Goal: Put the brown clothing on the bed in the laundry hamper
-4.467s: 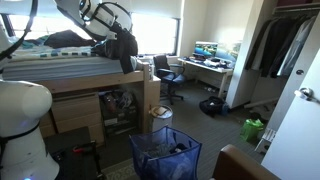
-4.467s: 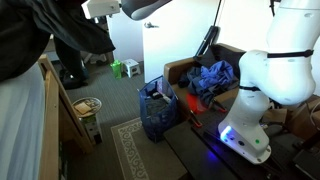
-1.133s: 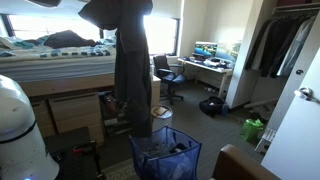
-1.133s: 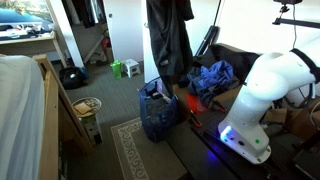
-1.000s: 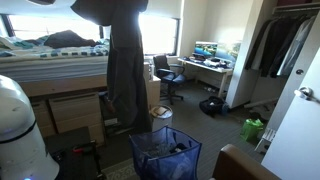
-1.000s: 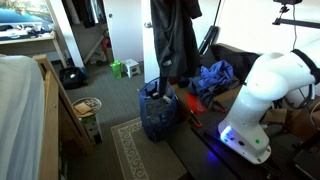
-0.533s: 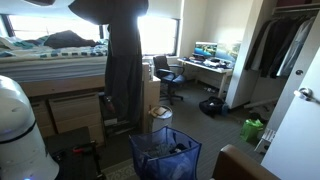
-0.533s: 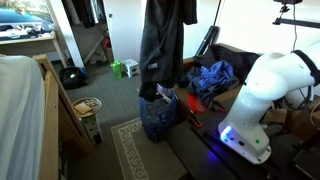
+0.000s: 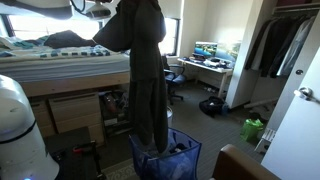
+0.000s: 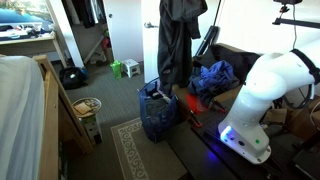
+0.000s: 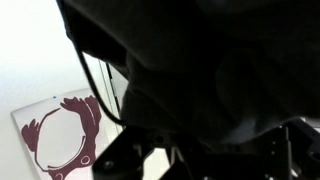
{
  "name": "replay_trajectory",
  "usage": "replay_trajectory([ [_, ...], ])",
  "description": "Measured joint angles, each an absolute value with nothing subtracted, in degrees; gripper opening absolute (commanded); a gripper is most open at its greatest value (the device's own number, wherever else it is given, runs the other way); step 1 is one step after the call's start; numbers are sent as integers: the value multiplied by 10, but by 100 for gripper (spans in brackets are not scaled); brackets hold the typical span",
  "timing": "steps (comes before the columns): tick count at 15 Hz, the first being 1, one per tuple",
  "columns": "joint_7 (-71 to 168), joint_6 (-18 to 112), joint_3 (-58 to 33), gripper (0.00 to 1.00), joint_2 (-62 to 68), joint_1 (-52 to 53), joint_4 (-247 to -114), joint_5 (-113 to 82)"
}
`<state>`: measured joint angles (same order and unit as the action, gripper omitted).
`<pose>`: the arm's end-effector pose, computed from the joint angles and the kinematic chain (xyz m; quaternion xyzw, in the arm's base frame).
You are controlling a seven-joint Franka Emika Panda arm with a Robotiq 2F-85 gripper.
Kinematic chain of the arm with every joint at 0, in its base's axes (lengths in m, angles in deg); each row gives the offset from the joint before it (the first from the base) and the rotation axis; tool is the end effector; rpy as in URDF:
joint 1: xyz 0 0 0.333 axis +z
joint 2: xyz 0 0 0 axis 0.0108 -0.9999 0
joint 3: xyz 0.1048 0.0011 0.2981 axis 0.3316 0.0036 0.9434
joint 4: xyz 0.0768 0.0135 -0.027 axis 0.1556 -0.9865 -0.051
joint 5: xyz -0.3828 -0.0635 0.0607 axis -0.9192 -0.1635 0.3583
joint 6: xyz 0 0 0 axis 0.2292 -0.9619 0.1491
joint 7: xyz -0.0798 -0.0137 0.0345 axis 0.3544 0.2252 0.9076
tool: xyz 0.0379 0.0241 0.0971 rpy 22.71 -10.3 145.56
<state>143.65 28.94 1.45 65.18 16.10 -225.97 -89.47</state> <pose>0.3215 0.1297 0.6659 0.6746 -0.3119 0.6466 0.1719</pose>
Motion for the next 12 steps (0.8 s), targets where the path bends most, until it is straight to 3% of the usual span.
replay_trajectory([
  [12,1535,437,-58,0,560,141,-2328,-801],
])
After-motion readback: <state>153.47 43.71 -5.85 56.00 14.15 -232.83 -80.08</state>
